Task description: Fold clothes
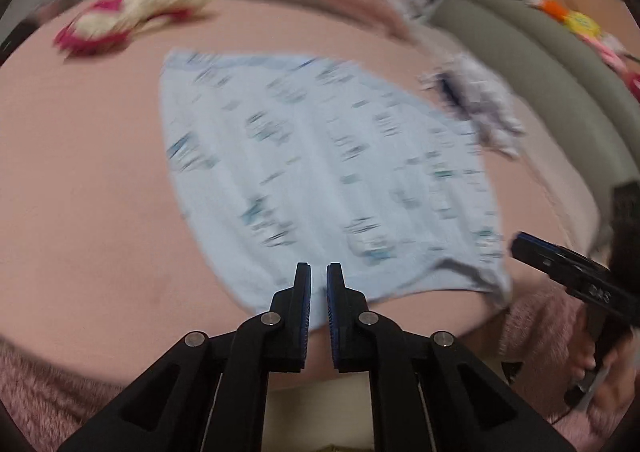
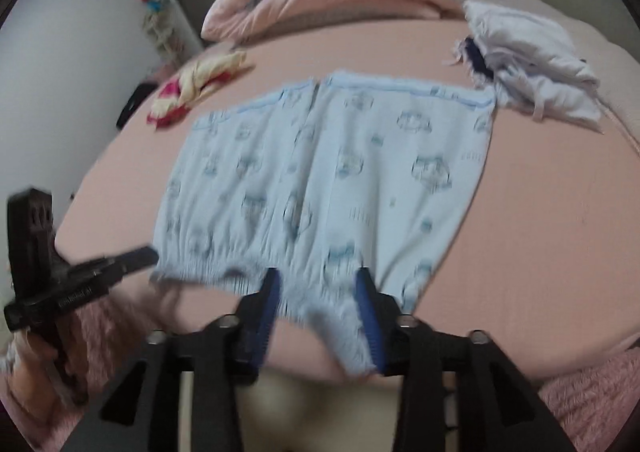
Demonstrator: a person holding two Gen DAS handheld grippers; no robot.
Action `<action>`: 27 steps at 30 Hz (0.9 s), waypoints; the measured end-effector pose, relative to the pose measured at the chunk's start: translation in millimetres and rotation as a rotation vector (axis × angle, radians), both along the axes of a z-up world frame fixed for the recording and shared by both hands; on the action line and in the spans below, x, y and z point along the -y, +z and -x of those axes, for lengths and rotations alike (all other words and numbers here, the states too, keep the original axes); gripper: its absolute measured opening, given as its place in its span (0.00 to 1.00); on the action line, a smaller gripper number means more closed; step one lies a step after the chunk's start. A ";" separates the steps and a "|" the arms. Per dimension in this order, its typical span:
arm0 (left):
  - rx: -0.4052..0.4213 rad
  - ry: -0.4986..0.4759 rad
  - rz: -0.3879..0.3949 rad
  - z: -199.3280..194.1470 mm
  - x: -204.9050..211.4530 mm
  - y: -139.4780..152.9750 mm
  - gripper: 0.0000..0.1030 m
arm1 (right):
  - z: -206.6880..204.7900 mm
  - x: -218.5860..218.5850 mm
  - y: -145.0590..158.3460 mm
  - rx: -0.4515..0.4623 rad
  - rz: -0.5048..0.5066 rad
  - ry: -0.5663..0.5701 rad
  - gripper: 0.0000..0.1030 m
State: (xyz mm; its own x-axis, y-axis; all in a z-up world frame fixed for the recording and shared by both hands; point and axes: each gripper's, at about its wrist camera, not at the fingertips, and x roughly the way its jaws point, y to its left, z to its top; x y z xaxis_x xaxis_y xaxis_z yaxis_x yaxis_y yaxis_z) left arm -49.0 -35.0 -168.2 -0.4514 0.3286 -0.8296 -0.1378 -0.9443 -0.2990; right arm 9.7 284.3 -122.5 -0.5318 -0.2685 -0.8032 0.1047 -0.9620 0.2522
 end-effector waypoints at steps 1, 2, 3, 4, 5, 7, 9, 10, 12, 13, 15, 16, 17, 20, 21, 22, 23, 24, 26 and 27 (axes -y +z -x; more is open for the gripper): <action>0.045 0.025 0.040 1.0 3.5 -9.7 0.07 | 4.6 2.1 -9.0 0.037 -0.047 -0.011 0.46; 0.068 0.035 0.057 0.1 7.4 -15.4 0.09 | 8.7 3.7 -19.2 0.081 -0.096 -0.023 0.46; 0.070 0.051 0.042 -4.1 13.1 -15.4 0.10 | 8.8 2.1 -35.5 0.161 -0.142 -0.036 0.46; 0.072 0.068 0.026 -8.3 18.8 -15.4 0.10 | 4.2 -2.5 -43.1 0.200 -0.134 -0.046 0.47; 0.082 0.093 0.002 -11.8 26.0 -15.5 0.10 | -1.8 -9.0 -43.0 0.202 -0.093 -0.062 0.48; 0.101 0.142 -0.047 -18.9 40.4 -15.5 0.09 | -11.2 -22.0 -37.9 0.212 -0.064 -0.123 0.49; 0.134 0.178 -0.181 -21.6 55.5 -18.6 0.13 | -19.6 -36.8 -38.0 0.212 -0.011 -0.187 0.51; 0.136 0.180 -0.246 -19.7 58.2 -19.5 0.18 | -18.3 -42.5 -42.0 0.233 0.050 -0.194 0.52; 0.144 0.181 -0.310 -15.3 58.0 -22.2 0.35 | -15.6 -51.3 -46.8 0.245 0.167 -0.208 0.57; 0.149 0.180 -0.313 -12.8 55.5 -24.1 0.46 | -14.4 -53.5 -47.8 0.238 0.227 -0.209 0.56; 0.158 0.178 -0.321 -7.8 50.4 -27.8 0.48 | -12.4 -51.9 -52.3 0.244 0.331 -0.186 0.56; 0.163 0.176 -0.324 -5.4 47.9 -29.6 0.47 | -11.3 -48.8 -55.7 0.257 0.342 -0.178 0.56; 0.167 0.175 -0.326 -3.0 45.3 -31.2 0.41 | -9.4 -46.3 -56.5 0.258 0.316 -0.175 0.53; 0.147 0.161 -0.281 -4.4 38.0 -27.1 0.10 | -3.8 -38.8 -58.3 0.259 0.246 -0.166 0.31; 0.145 0.154 -0.285 -5.7 36.9 -26.2 0.10 | -3.5 -38.5 -56.2 0.254 0.269 -0.165 0.18; 0.141 0.149 -0.288 -7.1 36.0 -24.9 0.08 | -3.5 -38.0 -53.9 0.247 0.290 -0.164 0.13; 0.116 0.155 -0.281 -9.4 38.0 -18.5 0.07 | -5.1 -36.5 -50.5 0.235 0.297 -0.160 0.13; 0.090 0.162 -0.274 -11.7 40.2 -12.1 0.06 | -6.7 -35.0 -47.1 0.222 0.303 -0.156 0.13; 0.059 0.179 -0.241 -16.5 47.3 -3.2 0.06 | -7.7 -33.6 -40.4 0.201 0.305 -0.153 0.13; 0.050 0.185 -0.215 -19.4 50.2 0.0 0.06 | -8.0 -36.1 -41.5 0.211 0.296 -0.170 0.13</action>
State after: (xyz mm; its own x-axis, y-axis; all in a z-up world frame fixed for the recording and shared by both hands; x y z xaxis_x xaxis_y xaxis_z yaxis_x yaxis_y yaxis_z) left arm -29.6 -85.2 -168.2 -0.4807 0.4154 -0.7723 0.0507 -0.8660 -0.4974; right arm 17.7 320.4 -164.0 -0.4204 -0.4276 -0.8003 -0.1329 -0.8435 0.5205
